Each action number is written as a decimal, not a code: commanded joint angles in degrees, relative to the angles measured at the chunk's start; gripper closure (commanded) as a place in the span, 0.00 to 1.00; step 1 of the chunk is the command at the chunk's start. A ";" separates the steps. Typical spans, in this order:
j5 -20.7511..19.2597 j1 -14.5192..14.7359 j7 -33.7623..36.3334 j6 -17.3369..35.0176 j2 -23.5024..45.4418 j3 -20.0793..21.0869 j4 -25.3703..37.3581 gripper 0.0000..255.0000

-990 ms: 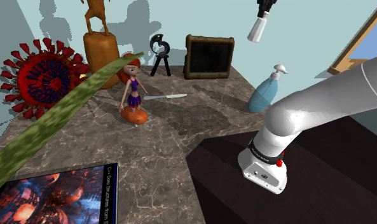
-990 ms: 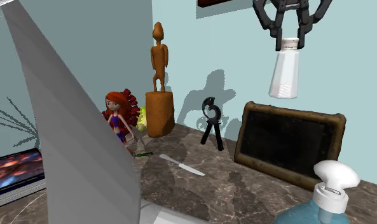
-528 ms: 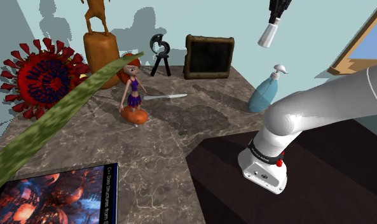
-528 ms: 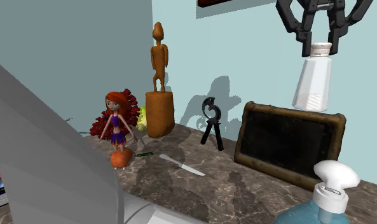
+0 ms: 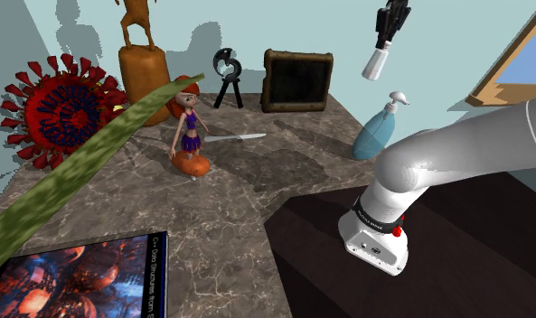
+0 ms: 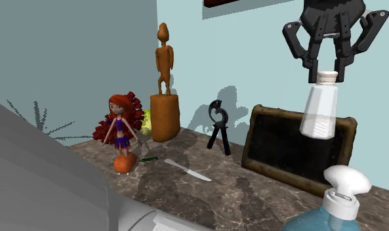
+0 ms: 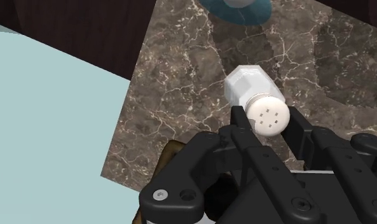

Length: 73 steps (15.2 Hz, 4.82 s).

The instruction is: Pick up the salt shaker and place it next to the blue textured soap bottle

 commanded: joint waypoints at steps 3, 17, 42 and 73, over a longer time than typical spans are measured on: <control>-0.37 -0.20 0.47 2.86 -1.39 -0.29 -4.24 1.00; -1.80 -0.84 1.88 12.67 -4.06 -1.74 -16.74 1.00; -5.60 -2.07 4.08 32.28 -2.19 -5.85 -34.55 1.00; -5.03 -1.57 4.48 31.47 -2.01 -5.31 -33.63 0.00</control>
